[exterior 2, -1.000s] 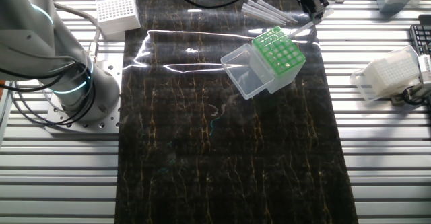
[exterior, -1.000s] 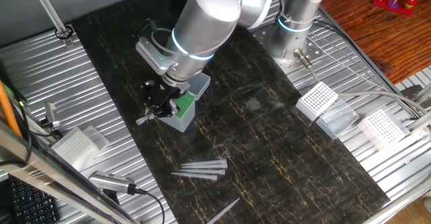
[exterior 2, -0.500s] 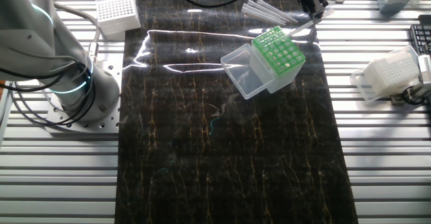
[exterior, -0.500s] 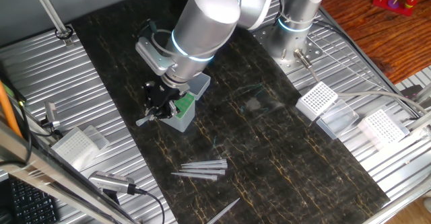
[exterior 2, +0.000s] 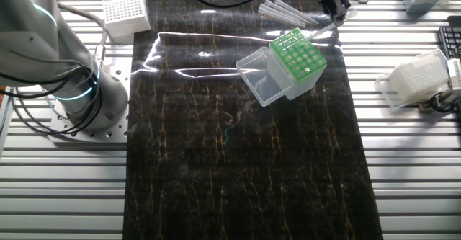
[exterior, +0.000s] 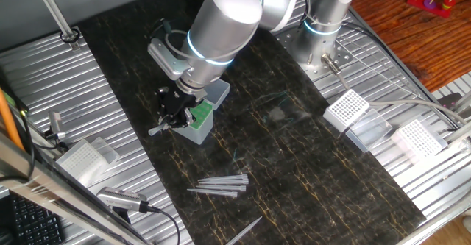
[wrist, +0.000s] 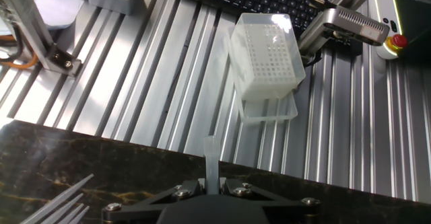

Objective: Insert a large pipette tip into the holder for large pipette tips

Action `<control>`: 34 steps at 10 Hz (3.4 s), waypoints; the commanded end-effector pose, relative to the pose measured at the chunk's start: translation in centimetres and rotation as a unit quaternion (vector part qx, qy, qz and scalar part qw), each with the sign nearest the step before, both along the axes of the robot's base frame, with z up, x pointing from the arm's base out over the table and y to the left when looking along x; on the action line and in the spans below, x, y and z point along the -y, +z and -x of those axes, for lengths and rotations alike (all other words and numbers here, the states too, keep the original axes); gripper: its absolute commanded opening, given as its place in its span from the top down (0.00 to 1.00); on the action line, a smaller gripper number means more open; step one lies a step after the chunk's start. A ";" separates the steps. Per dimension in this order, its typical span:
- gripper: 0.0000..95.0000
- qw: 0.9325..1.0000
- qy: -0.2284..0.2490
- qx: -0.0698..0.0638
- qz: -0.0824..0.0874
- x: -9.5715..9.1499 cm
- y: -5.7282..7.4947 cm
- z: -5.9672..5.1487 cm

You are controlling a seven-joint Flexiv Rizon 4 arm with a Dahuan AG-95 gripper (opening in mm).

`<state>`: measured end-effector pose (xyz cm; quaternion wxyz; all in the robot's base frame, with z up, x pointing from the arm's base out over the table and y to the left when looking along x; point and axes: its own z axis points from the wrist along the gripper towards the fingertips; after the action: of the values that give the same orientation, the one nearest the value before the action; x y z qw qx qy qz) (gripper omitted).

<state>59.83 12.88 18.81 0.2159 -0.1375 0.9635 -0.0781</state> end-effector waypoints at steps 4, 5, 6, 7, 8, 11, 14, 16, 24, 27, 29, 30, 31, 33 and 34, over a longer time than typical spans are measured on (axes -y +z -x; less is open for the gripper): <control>1.00 1.000 -0.008 0.001 -0.006 0.3 -0.3 0.3; 1.00 1.000 -0.007 0.001 -0.006 0.4 -0.4 0.4; 1.00 1.000 -0.010 0.000 -0.007 0.4 -0.4 0.5; 1.00 1.000 -0.016 -0.004 -0.011 0.3 -0.2 0.5; 1.00 0.999 -0.032 -0.020 -0.018 0.2 0.3 0.6; 0.80 0.996 -0.055 -0.059 -0.029 -0.4 1.6 0.8; 1.00 0.995 -0.063 -0.072 -0.030 -0.4 1.7 0.7; 1.00 0.995 -0.063 -0.074 -0.030 -0.5 1.7 0.7; 1.00 0.963 -0.143 -0.198 -0.112 -2.3 2.6 0.1; 0.80 0.950 -0.171 -0.229 -0.127 -4.6 2.5 -0.4; 0.80 0.948 -0.178 -0.232 -0.129 -5.3 2.3 -0.6; 0.80 0.948 -0.177 -0.232 -0.128 -5.3 2.2 -0.6; 0.80 0.948 -0.177 -0.232 -0.126 -5.2 1.9 -0.7; 0.80 0.949 -0.174 -0.230 -0.124 -4.6 0.8 -1.1; 0.80 0.949 -0.173 -0.231 -0.125 -4.4 0.2 -1.2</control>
<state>61.17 17.20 18.61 -0.0128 0.0446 0.9982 0.0390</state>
